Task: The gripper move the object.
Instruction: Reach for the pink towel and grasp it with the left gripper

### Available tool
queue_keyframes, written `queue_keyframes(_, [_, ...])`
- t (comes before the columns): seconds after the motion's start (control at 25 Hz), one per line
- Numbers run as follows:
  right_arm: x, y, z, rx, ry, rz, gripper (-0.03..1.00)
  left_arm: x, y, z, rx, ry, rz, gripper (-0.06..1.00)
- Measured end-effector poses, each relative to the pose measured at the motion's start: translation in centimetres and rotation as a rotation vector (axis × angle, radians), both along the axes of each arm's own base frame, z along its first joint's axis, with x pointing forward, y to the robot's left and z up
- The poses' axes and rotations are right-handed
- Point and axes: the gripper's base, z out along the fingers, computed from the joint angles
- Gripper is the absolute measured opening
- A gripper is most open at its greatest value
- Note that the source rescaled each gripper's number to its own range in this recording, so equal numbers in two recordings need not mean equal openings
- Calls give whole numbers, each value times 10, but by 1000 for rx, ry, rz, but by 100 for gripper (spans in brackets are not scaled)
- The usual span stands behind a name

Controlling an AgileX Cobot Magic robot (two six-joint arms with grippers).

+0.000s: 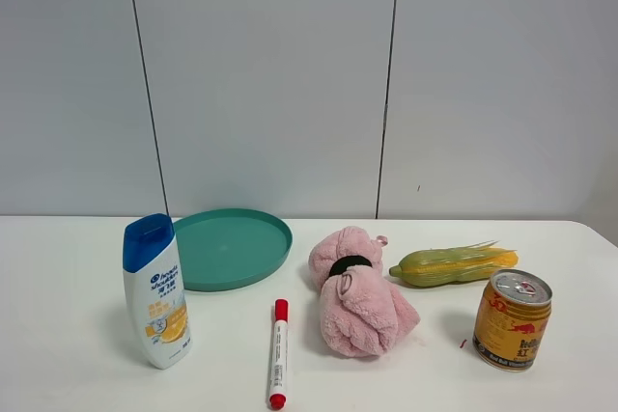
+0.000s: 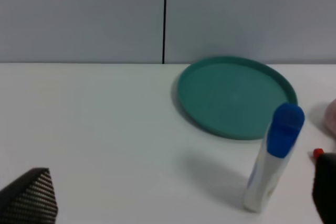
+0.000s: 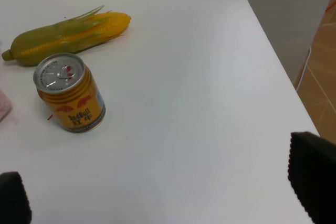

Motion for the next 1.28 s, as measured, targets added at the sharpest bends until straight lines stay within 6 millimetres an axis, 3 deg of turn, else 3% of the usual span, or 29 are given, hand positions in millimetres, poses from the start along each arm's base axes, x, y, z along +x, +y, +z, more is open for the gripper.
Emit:
queue_keyframes(0.28, [0,0,0,0,0,0,100,51,3,-1,44,71,-23,99])
queue_keyframes(0.48, [0,0,0,0,0,0,100,73,5,-4,81,130,-39,99])
queue_keyframes(0.8, [0,0,0,0,0,0,100,102,7,35,96,103,-41,99])
queue_keyframes(1.08, [0,0,0,0,0,0,100,133,9,54,99,126,-52,100])
queue_keyframes(1.28, [0,0,0,0,0,0,100,156,-7,66,122,127,-140,100])
